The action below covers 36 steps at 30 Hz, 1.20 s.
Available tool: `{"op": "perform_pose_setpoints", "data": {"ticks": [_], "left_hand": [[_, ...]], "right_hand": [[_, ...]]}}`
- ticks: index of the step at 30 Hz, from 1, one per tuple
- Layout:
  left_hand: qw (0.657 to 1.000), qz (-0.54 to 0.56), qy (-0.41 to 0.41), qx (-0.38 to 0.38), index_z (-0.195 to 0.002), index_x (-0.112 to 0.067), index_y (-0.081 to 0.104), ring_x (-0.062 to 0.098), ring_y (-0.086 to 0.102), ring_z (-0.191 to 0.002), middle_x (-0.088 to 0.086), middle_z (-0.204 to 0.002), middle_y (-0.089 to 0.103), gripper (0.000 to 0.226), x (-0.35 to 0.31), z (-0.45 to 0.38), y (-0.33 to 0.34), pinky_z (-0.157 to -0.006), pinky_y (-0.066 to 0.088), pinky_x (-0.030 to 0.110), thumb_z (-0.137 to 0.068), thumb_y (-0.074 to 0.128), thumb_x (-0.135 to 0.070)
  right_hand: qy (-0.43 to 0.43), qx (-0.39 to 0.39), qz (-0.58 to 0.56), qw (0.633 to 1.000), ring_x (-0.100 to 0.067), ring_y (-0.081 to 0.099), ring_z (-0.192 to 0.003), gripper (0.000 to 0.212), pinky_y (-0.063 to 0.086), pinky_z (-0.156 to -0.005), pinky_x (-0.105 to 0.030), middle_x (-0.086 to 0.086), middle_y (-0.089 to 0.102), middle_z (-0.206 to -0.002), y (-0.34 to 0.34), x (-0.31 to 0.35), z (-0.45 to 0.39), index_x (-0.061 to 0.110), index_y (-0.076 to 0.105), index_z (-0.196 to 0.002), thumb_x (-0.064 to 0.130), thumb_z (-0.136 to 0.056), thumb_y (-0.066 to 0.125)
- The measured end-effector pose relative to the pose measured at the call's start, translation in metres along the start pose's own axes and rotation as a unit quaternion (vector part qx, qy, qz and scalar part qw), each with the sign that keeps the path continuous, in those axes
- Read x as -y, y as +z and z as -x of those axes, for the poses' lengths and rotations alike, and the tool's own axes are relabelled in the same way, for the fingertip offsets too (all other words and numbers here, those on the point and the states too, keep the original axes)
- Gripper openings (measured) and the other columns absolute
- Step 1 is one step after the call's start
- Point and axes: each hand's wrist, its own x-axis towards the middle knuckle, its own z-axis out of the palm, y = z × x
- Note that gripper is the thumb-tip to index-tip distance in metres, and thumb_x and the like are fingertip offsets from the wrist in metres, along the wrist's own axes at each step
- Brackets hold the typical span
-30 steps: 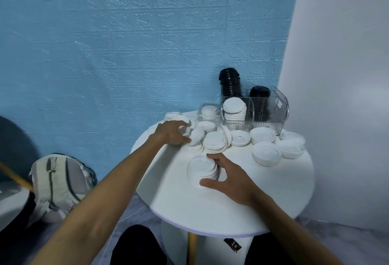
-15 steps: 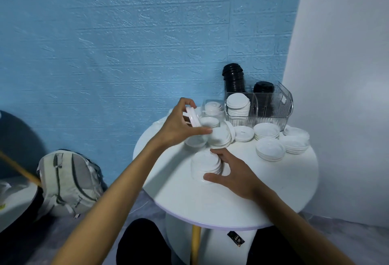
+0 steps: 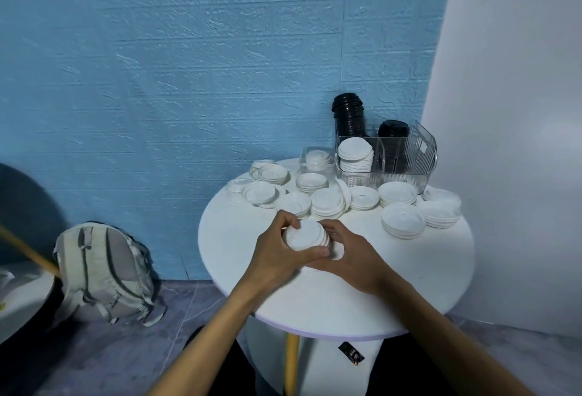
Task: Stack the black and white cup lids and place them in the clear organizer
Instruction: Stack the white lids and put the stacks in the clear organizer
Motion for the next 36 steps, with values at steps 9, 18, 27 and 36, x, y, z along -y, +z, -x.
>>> {"op": "perform_pose_setpoints", "data": {"ticks": [9, 18, 27, 36], "left_hand": [[1.0, 0.005, 0.006, 0.029, -0.112, -0.032, 0.076, -0.008, 0.058, -0.114, -0.015, -0.122, 0.064, 0.05, -0.001, 0.002, 0.004, -0.095, 0.043, 0.01, -0.066, 0.096, -0.031], [0.998, 0.01, -0.003, 0.057, -0.109, -0.038, 0.077, -0.003, 0.059, -0.118, -0.019, -0.122, 0.064, 0.05, 0.001, -0.001, 0.002, -0.105, 0.044, 0.024, -0.063, 0.095, -0.041], [0.998, -0.046, 0.022, 0.046, -0.108, -0.054, 0.068, -0.001, 0.055, -0.122, -0.023, -0.123, 0.062, 0.05, 0.007, 0.0, 0.006, -0.112, 0.041, 0.041, -0.061, 0.078, -0.068], [0.997, -0.055, -0.001, -0.047, -0.11, -0.044, 0.067, 0.013, 0.054, -0.124, -0.008, -0.131, 0.059, 0.046, -0.006, -0.052, -0.015, -0.104, 0.041, 0.035, -0.072, 0.069, -0.07]], "right_hand": [[-0.028, -0.015, -0.007, 0.999, 0.004, 0.054, -0.127, 0.076, 0.046, -0.109, -0.037, 0.031, 0.059, -0.133, 0.002, 0.002, 0.001, 0.061, 0.045, -0.132, 0.056, -0.068, 0.085], [-0.027, -0.012, 0.005, 1.0, 0.005, 0.053, -0.127, 0.085, 0.044, -0.111, -0.034, 0.027, 0.059, -0.134, 0.005, -0.005, -0.002, 0.042, 0.05, -0.139, 0.06, -0.064, 0.086], [-0.033, -0.004, 0.016, 0.999, 0.003, 0.057, -0.12, 0.071, 0.047, -0.103, -0.029, 0.026, 0.063, -0.126, 0.004, -0.003, -0.001, 0.041, 0.052, -0.135, 0.05, -0.073, 0.085], [-0.028, -0.003, 0.034, 0.999, 0.008, 0.052, -0.125, 0.084, 0.042, -0.11, -0.03, 0.028, 0.058, -0.135, 0.002, -0.002, -0.002, 0.039, 0.048, -0.141, 0.063, -0.069, 0.083]]}}
